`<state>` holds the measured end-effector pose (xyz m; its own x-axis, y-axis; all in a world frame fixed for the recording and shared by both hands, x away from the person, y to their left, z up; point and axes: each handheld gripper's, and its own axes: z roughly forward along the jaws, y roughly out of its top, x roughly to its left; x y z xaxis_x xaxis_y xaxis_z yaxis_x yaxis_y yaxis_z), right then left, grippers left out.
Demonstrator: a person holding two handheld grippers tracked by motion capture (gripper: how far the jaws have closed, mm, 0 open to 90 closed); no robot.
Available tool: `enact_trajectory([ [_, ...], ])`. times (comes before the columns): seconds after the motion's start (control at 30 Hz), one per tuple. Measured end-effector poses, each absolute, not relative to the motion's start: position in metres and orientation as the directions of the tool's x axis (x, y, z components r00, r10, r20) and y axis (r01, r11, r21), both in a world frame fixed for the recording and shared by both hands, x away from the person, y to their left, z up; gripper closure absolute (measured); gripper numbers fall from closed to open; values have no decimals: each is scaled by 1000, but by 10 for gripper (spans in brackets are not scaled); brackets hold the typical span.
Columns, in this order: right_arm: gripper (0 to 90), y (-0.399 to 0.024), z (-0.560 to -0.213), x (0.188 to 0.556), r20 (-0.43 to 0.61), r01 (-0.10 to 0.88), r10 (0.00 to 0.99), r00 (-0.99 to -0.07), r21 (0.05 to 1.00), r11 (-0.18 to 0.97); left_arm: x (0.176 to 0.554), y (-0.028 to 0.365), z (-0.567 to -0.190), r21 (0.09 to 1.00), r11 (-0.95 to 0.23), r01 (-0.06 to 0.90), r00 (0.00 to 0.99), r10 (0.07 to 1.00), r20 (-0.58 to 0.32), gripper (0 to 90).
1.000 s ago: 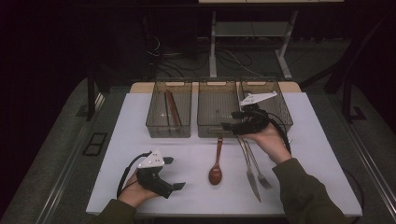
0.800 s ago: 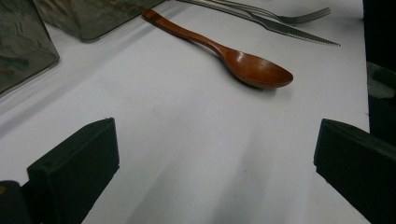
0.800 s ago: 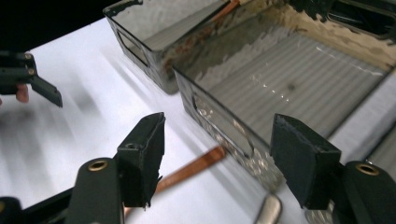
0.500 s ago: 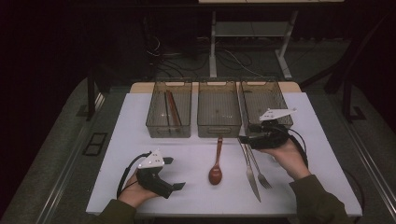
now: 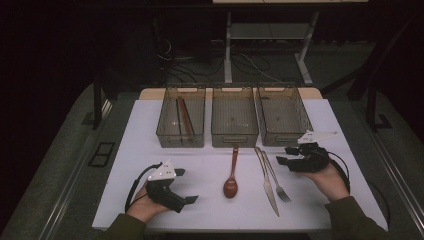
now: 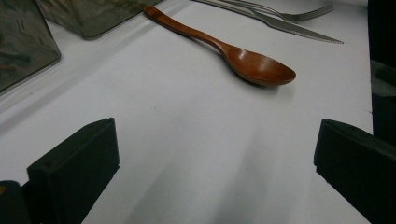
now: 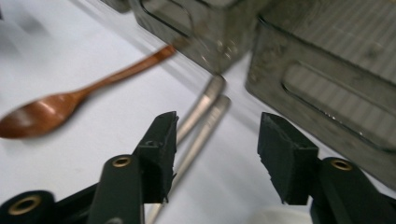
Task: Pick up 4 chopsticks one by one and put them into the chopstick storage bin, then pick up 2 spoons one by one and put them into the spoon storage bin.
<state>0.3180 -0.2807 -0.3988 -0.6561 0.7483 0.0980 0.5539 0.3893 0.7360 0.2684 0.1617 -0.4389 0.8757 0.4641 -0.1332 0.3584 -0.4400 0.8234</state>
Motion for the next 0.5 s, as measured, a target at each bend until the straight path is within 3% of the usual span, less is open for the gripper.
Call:
enact_trajectory([
  [0.13,558,-292,-405,322,75,570,772,-631,720,396,269,162,-439,822,-442,358,876,464,-131,0],
  [0.5,870,-323,-418,346,62,635,833,-549,680,368,269,162,-439,820,-449,354,877,465,-124,0],
])
